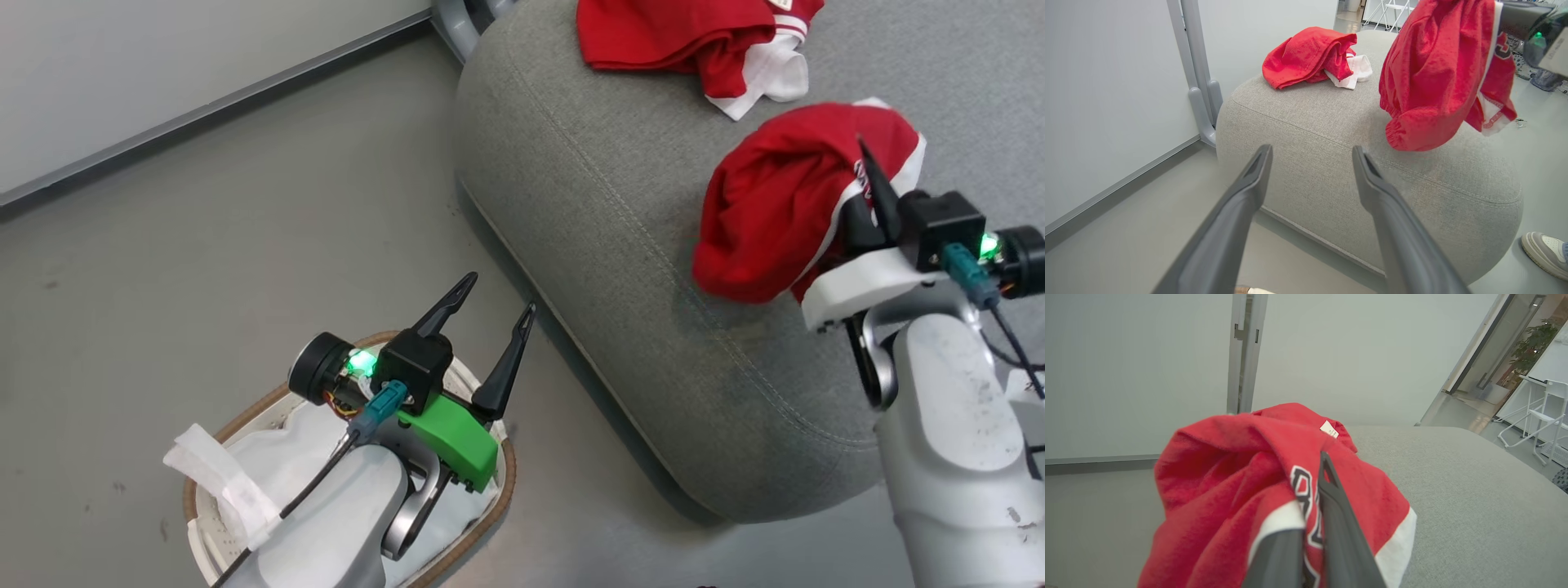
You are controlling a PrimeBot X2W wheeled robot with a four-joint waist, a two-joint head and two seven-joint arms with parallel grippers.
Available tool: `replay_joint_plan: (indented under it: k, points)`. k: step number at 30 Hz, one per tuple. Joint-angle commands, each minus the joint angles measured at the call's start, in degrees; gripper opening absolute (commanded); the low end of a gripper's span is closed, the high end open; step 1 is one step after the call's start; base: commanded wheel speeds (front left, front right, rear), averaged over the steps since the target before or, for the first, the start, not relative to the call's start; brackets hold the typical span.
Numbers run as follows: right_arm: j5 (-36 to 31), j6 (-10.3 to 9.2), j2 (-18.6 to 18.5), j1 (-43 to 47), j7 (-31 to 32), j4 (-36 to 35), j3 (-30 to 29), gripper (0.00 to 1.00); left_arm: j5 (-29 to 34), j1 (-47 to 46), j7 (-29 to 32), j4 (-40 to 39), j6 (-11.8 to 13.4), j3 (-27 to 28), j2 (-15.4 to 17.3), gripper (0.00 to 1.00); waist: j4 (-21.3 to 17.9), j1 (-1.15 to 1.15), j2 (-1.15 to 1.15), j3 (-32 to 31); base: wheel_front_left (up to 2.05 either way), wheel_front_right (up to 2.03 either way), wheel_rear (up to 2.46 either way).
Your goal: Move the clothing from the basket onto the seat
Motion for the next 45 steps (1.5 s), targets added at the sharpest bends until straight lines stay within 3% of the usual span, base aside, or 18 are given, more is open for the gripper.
replay_joint_plan:
  k: [1, 4, 10, 16, 23, 29, 36, 37, 38, 39, 40, 45]
  points:
    - [-0.89, -0.08, -0.2, -2.08, -0.11, -0.45, -1.27, 0.0, 0.23, -1.06, 0.14, -0.04, 0.05, -0.01, 0.48, 1.0, 2.2, -0.01, 0.0, 1.47, 0.0, 0.0, 0.0]
    - [-2.12, -0.08, -1.74, -5.81, -0.11, -0.39, -3.85, 0.0, 0.15, -1.42, 0.15, -0.22, -0.03, -0.1, 0.62, 1.0, 4.21, -0.01, 0.0, 2.51, 0.0, 0.0, 0.0]
    - [-4.14, -0.08, -9.22, -15.38, -0.11, 2.74, -8.63, 0.0, 0.97, -2.72, 0.55, -0.95, -0.22, -0.89, 0.65, 1.0, 9.6, -0.01, 0.0, 5.55, 0.0, 0.0, 0.0]
    - [-6.43, -0.08, -16.97, -24.07, 0.2, 9.12, -14.4, 0.0, 1.58, -4.25, 0.83, -2.72, 0.08, -1.2, 0.63, 1.0, 15.08, -0.01, 0.0, 9.74, 0.0, 0.0, 0.0]
    - [-10.69, -0.08, -21.95, -28.46, 1.4, 17.59, -18.21, 0.0, 2.68, -6.16, 1.14, -5.21, 0.54, -1.74, 0.78, 1.0, 19.1, -0.01, 0.0, 14.96, 0.0, 0.0, 0.0]
    - [-14.01, -0.08, -19.46, -27.77, 0.58, 24.06, -22.9, 0.0, 3.02, -7.43, 1.09, -6.52, 1.09, -1.89, 0.3, 1.0, 20.19, -0.01, 0.0, 18.31, 0.0, 0.0, 0.0]
    - [-18.57, -0.08, -15.96, -27.71, 0.05, 28.74, -27.46, 0.0, 2.79, -8.25, 1.04, -6.1, 1.0, -1.42, 1.51, 1.0, 18.7, -0.01, 0.0, 20.13, 0.0, 0.0, 0.0]
    - [-19.14, -0.08, -15.53, -27.85, -0.01, 28.99, -27.57, 0.03, 2.64, -8.31, 0.99, -6.02, 1.07, -1.33, 1.6, 1.0, 18.4, -0.01, 0.0, 20.04, 0.0, 0.0, 0.0]
    - [-19.53, -0.08, -15.25, -27.93, 0.01, 28.79, -27.45, 0.23, 2.5, -8.36, 0.95, -5.99, 1.11, -1.23, 1.65, 1.0, 18.14, -0.01, 0.0, 19.93, 0.0, 0.0, 0.0]
    - [-19.63, -0.07, -13.8, -27.18, -0.02, 26.72, -26.16, 0.76, 2.2, -8.49, 0.76, -5.77, 1.25, -0.86, 2.12, 1.0, 17.25, -0.01, 0.0, 19.26, 0.0, 0.0, 0.0]
    - [-19.58, -0.08, -13.57, -26.65, -0.03, 26.07, -25.67, 1.0, 2.07, -8.49, 0.73, -5.74, 1.32, -0.73, 2.28, 1.0, 17.0, -0.01, 0.0, 18.98, 0.0, 0.0, 0.0]
    - [-18.41, -0.08, -12.4, -23.16, -0.05, 23.94, -23.24, 1.0, 1.49, -7.75, 0.15, -5.32, 1.64, 0.1, 2.63, 1.0, 15.92, -0.01, 0.0, 16.09, 0.0, 0.0, 0.0]
